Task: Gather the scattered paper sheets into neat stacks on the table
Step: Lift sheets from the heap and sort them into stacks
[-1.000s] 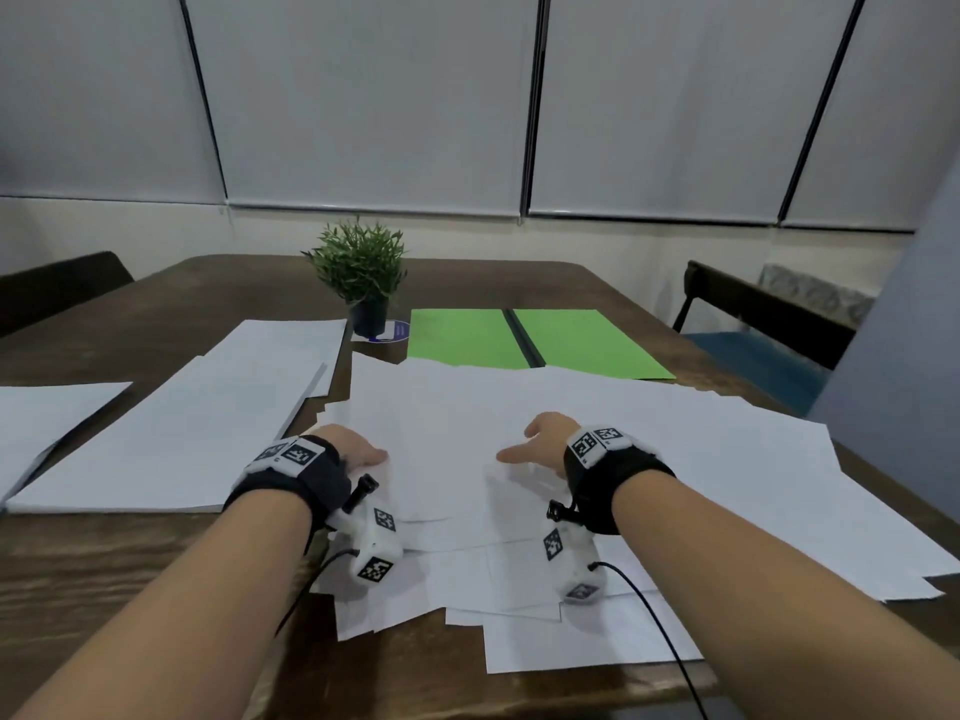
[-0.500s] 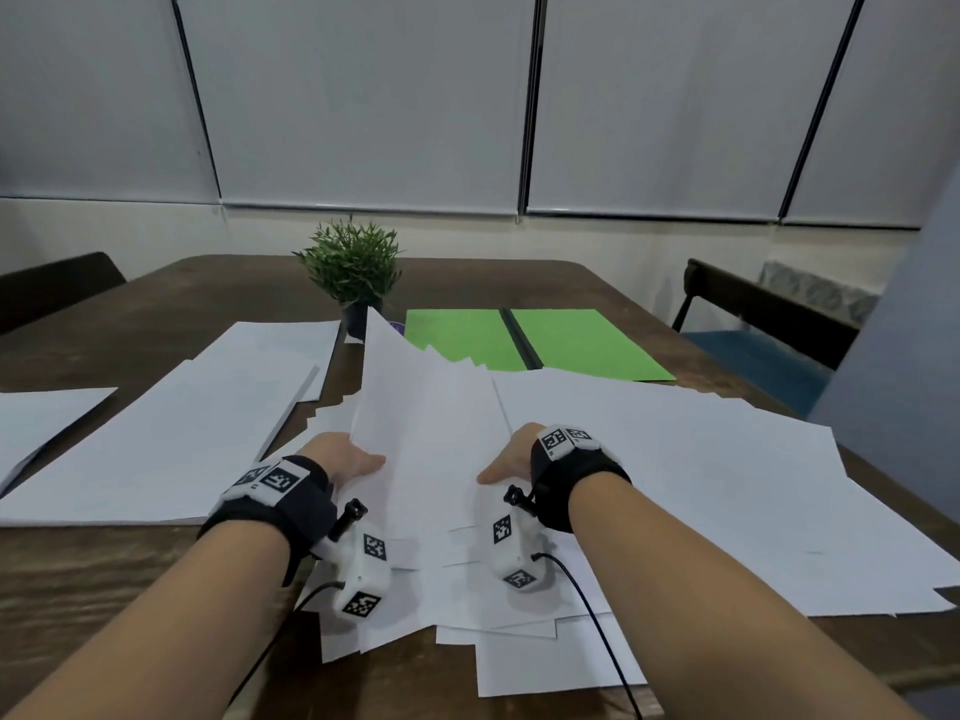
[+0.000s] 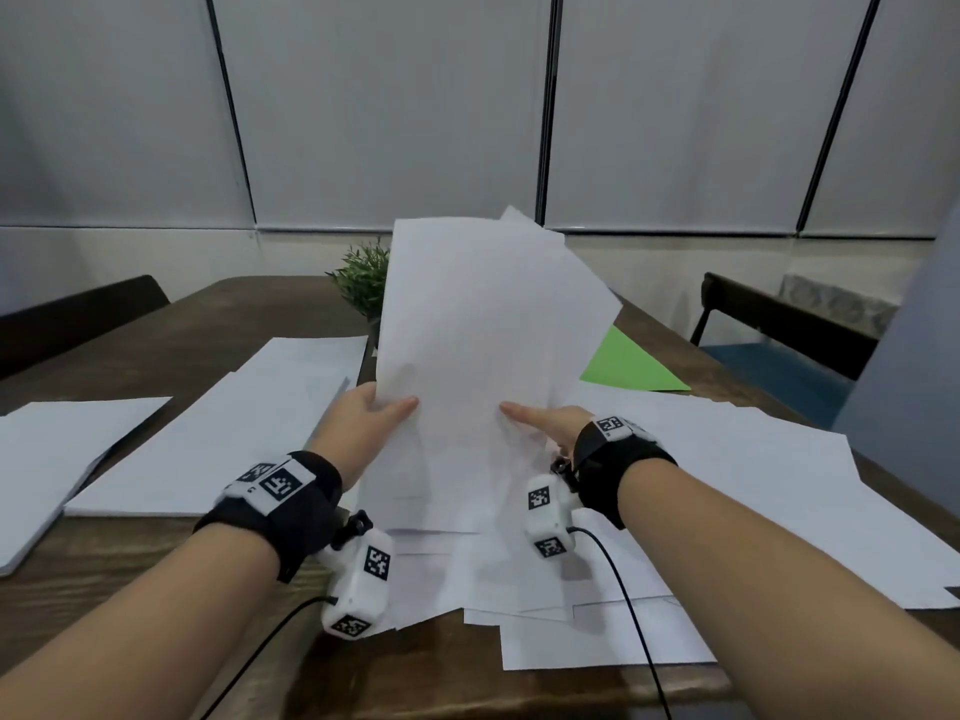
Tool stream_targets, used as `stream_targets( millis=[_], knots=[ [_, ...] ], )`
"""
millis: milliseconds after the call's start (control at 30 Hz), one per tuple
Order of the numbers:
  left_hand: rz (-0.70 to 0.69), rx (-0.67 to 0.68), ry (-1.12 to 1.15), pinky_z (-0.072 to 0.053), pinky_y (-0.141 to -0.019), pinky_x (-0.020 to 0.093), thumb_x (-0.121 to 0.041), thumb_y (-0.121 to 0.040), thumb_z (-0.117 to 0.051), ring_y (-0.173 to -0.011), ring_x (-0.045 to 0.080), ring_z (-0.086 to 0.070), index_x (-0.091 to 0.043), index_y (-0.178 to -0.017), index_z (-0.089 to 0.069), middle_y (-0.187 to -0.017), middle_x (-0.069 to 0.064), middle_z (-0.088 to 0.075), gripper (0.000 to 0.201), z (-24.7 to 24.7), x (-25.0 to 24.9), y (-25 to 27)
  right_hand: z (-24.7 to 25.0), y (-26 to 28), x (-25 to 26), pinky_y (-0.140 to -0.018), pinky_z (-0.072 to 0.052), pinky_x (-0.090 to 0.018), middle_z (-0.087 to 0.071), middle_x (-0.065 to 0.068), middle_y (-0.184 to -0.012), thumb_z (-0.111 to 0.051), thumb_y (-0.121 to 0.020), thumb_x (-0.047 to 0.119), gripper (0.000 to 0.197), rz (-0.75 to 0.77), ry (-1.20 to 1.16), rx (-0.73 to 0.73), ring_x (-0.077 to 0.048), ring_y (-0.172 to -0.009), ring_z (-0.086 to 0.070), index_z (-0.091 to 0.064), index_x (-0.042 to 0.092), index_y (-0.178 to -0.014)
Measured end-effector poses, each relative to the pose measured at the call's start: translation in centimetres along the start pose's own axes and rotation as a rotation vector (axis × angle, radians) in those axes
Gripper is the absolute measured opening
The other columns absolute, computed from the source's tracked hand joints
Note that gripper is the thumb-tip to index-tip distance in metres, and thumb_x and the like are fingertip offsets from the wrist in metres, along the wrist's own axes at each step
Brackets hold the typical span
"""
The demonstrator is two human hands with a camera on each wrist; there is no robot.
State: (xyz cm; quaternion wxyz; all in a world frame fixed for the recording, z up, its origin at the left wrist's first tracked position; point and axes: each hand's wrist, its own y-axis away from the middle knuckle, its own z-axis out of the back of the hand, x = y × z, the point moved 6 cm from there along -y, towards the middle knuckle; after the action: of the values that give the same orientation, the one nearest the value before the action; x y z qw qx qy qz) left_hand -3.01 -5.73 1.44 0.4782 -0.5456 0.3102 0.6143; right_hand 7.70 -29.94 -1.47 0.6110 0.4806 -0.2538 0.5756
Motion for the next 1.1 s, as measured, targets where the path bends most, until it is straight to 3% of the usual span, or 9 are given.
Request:
stream_targets(
  millis=[133,233,333,433,500,667,867,933,1100],
  knots=[
    [-0.068,-0.053,0.111,-0.054,-0.088,0.043,-0.020,-0.090,-0.065,-0.094,0.025,-0.069,-0.013,-0.102,-0.066,-0.101,0.006,-0.072,0.015,0.2,-2.5,0.4,0.9,0.1,3.2,-0.088,-0.052,-0.039,-0.054,-0.006,-0.128,-0.088,-0.058,0.049,0.100,0.207,-0.308,-0.137,-0.024,-0.110,-0.056,-0.040,0.006,-0.134],
    [-0.111,-0.075,0.154,-0.055,-0.085,0.039,-0.019,-0.091,-0.063,-0.094,0.023,-0.069,-0.009,-0.110,-0.066,-0.103,0.005,-0.072,0.022,0.5,-3.8,0.6,1.6,1.1,5.1,-0.102,-0.044,-0.043,-0.047,-0.004,-0.134,-0.090,-0.049,0.054,0.121,0.305,-0.365,-0.206,-0.026,-0.120,-0.050,-0.029,0.006,-0.143],
    [-0.100,-0.052,0.177,-0.055,-0.083,0.038,-0.017,-0.091,-0.064,-0.096,0.025,-0.069,-0.006,-0.115,-0.064,-0.106,0.008,-0.071,0.026,0.7,-3.7,0.4,2.0,0.4,5.9,-0.096,-0.051,-0.050,-0.067,-0.009,-0.117,-0.096,-0.035,0.048,0.109,0.375,-0.513,-0.168,-0.029,-0.106,-0.065,-0.053,0.007,-0.127],
    [-0.102,-0.034,0.183,-0.055,-0.077,0.029,-0.010,-0.090,-0.063,-0.096,0.022,-0.068,-0.007,-0.118,-0.061,-0.111,0.008,-0.069,0.028,0.8,-3.3,0.5,2.1,1.3,6.4,-0.089,-0.053,-0.055,-0.072,-0.014,-0.103,-0.084,-0.064,0.011,0.053,0.457,-0.531,-0.105,-0.033,-0.094,-0.070,-0.063,0.002,-0.112],
    [-0.131,-0.045,0.195,-0.051,-0.066,0.019,-0.007,-0.089,-0.064,-0.096,0.020,-0.066,-0.013,-0.121,-0.055,-0.112,0.004,-0.068,0.033,1.0,-3.1,0.5,2.2,1.9,6.6,-0.091,-0.053,-0.051,-0.071,-0.015,-0.103,-0.073,-0.076,-0.004,0.037,0.510,-0.517,-0.105,-0.030,-0.091,-0.068,-0.062,0.003,-0.111],
    [-0.201,-0.117,0.174,-0.041,-0.049,0.011,-0.027,-0.092,-0.060,-0.089,0.021,-0.062,-0.021,-0.126,-0.042,-0.111,0.000,-0.065,0.038,1.2,-4.4,0.3,1.9,2.3,7.4,-0.089,-0.051,-0.045,-0.068,-0.012,-0.097,-0.066,-0.077,-0.011,0.032,0.588,-0.547,-0.065,-0.026,-0.087,-0.063,-0.062,0.017,-0.093],
    [-0.368,-0.274,0.316,-0.053,-0.079,0.020,-0.024,-0.097,-0.053,-0.101,0.002,-0.060,-0.023,-0.121,-0.041,-0.115,-0.011,-0.060,0.027,1.0,-8.3,1.0,1.6,3.2,9.1,-0.070,-0.054,-0.028,-0.068,-0.001,-0.084,-0.076,-0.066,-0.001,0.049,0.639,-0.586,-0.039,-0.014,-0.071,-0.064,-0.056,0.004,-0.111],
    [-0.398,-0.314,0.305,-0.049,-0.090,0.024,-0.029,-0.094,-0.059,-0.107,0.001,-0.060,-0.022,-0.121,-0.041,-0.118,-0.010,-0.060,0.034,1.3,-8.3,1.2,1.7,3.3,8.9,-0.075,-0.054,-0.029,-0.068,-0.002,-0.092,-0.079,-0.070,-0.001,0.049,0.631,-0.570,-0.060,-0.015,-0.079,-0.066,-0.055,0.010,-0.111],
    [-0.338,-0.271,0.223,-0.049,-0.087,0.021,-0.028,-0.089,-0.065,-0.101,-0.002,-0.060,-0.017,-0.128,-0.034,-0.115,-0.007,-0.058,0.050,1.0,-5.3,1.6,1.5,2.1,6.6,-0.089,-0.055,-0.039,-0.069,-0.007,-0.109,-0.088,-0.064,0.010,0.060,0.562,-0.565,-0.122,-0.022,-0.099,-0.068,-0.055,0.010,-0.115]
  ],
)
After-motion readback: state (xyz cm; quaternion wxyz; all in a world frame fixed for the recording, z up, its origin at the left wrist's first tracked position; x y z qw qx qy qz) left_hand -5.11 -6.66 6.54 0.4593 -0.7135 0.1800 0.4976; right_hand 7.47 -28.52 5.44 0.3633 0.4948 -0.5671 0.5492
